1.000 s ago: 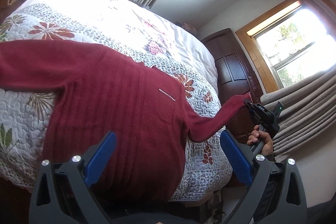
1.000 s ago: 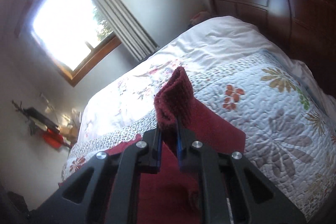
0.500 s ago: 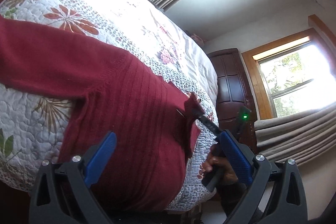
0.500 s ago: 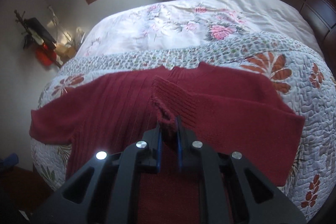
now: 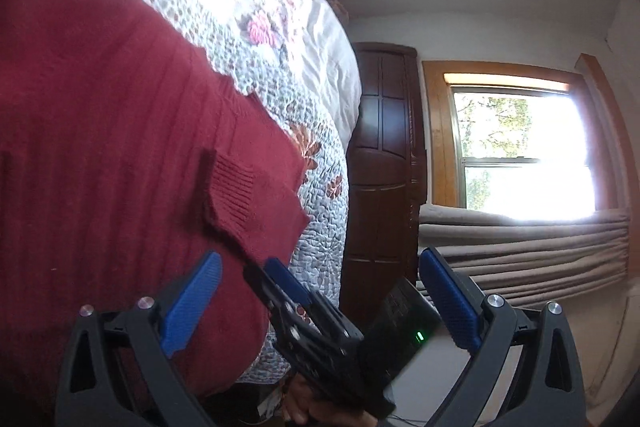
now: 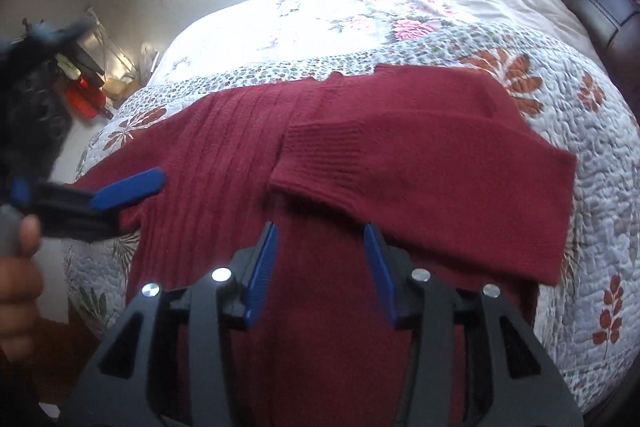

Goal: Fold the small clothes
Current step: 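Fold the held sleeve across the sweater body toward the left tool, then grasp the other sleeve cuff with the left gripper and lift it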

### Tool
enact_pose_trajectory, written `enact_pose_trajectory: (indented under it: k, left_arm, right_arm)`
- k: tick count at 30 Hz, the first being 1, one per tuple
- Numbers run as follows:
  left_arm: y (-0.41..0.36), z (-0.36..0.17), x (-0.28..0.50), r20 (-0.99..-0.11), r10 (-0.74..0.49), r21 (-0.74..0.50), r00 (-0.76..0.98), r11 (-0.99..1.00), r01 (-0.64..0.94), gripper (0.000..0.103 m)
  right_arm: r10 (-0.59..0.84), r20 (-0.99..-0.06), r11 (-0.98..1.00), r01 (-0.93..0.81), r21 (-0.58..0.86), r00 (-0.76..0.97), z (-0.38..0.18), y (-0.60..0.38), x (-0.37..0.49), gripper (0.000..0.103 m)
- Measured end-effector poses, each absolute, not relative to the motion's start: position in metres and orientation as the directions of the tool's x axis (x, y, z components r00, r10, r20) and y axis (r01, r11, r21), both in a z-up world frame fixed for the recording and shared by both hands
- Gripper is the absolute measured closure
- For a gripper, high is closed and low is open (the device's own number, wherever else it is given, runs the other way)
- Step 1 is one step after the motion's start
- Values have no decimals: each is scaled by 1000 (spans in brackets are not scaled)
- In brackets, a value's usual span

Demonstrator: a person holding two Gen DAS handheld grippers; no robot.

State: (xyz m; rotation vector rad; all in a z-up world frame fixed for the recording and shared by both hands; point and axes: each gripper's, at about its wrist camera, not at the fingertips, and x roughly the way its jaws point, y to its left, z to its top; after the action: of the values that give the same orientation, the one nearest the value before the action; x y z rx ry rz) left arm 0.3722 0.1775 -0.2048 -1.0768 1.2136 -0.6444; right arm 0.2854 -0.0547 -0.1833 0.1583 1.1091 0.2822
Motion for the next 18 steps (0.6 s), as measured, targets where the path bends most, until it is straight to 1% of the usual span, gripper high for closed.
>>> enact_pose_trajectory:
  k: [2, 5, 9, 11, 12, 13, 14, 15, 16, 17, 18]
  left_arm:
    - [160, -229, 389, -475, -851, -878, 226, 443, -179, 4]
    - [143, -257, 404, -524, -834, -843, 172, 479, -244, 4]
    - [130, -268, 415, -531, -833, -838, 153, 489, -242, 4]
    - [127, -275, 421, -515, -845, -843, 142, 469, -265, 10]
    - [126, -280, 424, -507, -851, -843, 134, 457, -283, 22]
    - [127, -283, 425, -512, -850, -837, 124, 461, -295, 37]
    - [130, -285, 425, -525, -843, -827, 117, 472, -305, 45]
    - [131, -287, 426, -542, -832, -816, 114, 489, -310, 63]
    - [132, -288, 426, -567, -816, -800, 110, 514, -309, 77]
    - [133, -288, 426, -584, -804, -789, 108, 532, -308, 83]
    - [133, -288, 426, -606, -788, -776, 107, 556, -299, 94]
  right_arm:
    - [289, -859, 957, -107, 269, 423, -181, -73, 262, 56]
    - [266, -862, 958, -18, 287, 432, -182, -104, 228, 54]
    - [265, -859, 919, 154, 363, 439, -185, -148, 188, 49]
    - [270, -853, 893, 214, 395, 447, -185, -160, 173, 49]
    - [272, -849, 886, 227, 404, 453, -186, -163, 168, 49]
    - [276, -845, 878, 237, 415, 458, -185, -164, 164, 49]
    - [283, -841, 871, 243, 426, 461, -185, -165, 162, 49]
    - [289, -838, 865, 248, 436, 463, -185, -165, 161, 49]
    - [297, -834, 861, 247, 444, 464, -185, -162, 161, 49]
    - [304, -832, 860, 243, 449, 463, -183, -162, 162, 49]
    - [309, -831, 860, 237, 452, 462, -183, -160, 162, 49]
